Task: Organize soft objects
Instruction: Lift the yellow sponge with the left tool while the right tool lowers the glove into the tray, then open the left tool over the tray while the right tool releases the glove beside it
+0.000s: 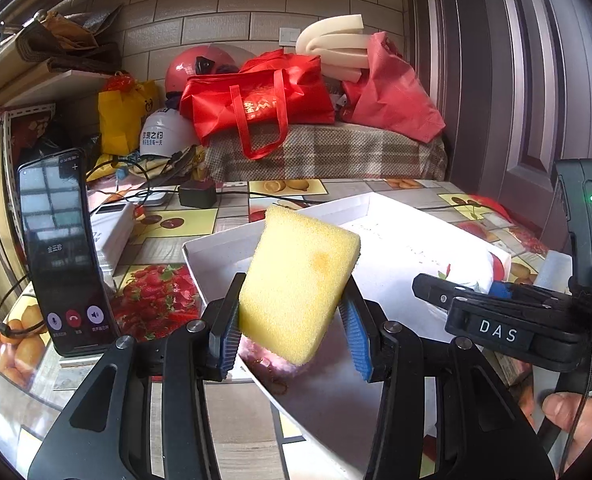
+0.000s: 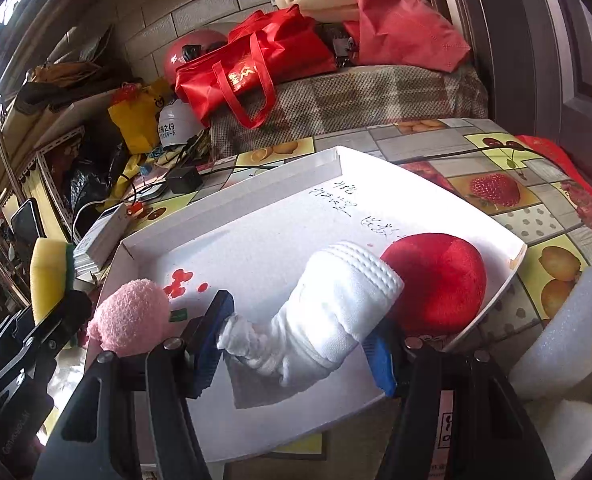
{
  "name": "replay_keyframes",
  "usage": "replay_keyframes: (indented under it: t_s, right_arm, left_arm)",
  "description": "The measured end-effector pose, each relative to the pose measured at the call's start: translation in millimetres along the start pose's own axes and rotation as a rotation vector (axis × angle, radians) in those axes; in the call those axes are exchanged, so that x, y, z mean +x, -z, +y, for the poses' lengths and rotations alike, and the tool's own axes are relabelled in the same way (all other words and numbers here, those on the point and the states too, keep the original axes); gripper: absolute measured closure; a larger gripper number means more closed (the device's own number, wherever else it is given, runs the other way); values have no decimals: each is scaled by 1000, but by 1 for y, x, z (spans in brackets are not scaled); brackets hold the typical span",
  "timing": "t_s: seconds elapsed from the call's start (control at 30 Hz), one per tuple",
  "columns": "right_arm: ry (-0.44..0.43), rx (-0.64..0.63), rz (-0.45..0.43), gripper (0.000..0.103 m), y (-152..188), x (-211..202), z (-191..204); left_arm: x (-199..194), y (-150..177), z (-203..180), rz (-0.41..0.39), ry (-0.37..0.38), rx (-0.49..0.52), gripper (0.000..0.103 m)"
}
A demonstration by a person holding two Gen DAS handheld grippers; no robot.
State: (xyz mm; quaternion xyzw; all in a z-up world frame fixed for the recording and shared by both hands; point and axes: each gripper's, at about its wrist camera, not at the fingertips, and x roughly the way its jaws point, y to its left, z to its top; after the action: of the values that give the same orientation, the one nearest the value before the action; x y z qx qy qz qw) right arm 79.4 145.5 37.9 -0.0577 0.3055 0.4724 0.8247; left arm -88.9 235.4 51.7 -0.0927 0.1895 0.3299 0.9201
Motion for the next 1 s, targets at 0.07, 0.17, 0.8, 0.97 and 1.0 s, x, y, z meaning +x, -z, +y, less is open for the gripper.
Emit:
replay_keyframes:
  t_s: [0.07,0.17,0.8,0.97,1.0]
  right_arm:
    - [1,-24,1,39,-1,2,6]
    - [36,-45,14,34,-1,6,11]
    - [141,-15,-51,0,-1,-4,6]
    - [157,-23,-96,0,0,-12,8]
    - [162,-24,-107,0,0,-14,8]
  left_arm:
    - [12,-3,-6,33,10,15,58]
    - [23,-5,-6,80,4,11,58]
    - [-3,-4,10,-49,-63,-79,0]
    - [-5,-5,14,-58,-63,-94,0]
    - [-6,-5,15,-60,-65,-97,0]
